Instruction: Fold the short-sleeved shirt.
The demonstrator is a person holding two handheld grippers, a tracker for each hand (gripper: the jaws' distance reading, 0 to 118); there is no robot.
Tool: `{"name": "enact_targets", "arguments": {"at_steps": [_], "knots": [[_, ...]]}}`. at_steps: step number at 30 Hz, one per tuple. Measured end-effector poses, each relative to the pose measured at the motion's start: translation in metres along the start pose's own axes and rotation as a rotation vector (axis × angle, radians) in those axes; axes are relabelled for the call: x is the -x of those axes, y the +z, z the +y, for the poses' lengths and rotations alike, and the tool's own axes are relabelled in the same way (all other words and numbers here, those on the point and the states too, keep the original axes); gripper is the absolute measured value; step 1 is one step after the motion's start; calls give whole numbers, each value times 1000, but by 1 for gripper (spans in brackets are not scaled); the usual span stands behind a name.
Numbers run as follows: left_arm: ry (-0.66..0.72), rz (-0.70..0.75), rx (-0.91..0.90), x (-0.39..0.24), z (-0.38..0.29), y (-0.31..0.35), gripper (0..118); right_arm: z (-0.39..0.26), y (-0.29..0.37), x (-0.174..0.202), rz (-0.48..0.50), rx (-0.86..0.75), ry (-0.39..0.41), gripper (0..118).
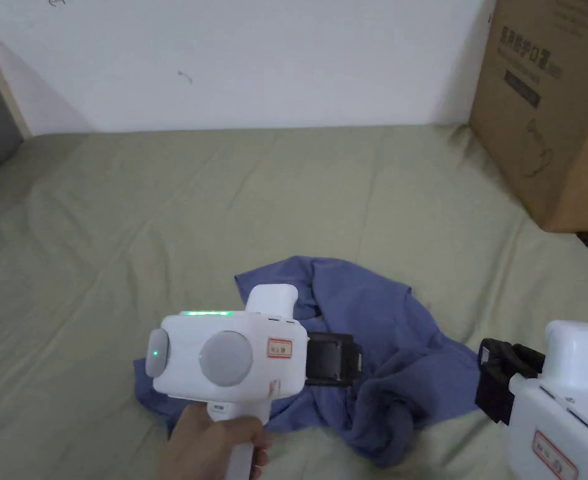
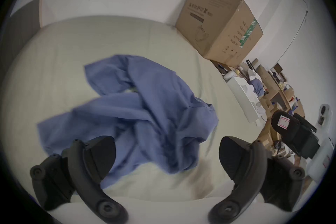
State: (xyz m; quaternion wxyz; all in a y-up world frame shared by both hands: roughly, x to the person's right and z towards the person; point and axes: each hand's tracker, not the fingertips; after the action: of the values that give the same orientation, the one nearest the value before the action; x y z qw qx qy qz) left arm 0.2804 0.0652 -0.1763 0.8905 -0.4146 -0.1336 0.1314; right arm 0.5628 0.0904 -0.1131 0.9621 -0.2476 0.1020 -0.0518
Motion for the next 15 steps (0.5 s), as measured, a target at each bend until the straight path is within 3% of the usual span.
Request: {"name": "enact_targets", "arguments": {"at_steps": [5,8,15], "knots": [[32,173,-11,68,1,43,4,3,-12,26,55,8,26,0],[135,297,-22,120,1,55,0,2,-23,43,90,33,46,0],[289,355,10,212,6,49,0,-2,-62,77,136,104,111,0]]}}
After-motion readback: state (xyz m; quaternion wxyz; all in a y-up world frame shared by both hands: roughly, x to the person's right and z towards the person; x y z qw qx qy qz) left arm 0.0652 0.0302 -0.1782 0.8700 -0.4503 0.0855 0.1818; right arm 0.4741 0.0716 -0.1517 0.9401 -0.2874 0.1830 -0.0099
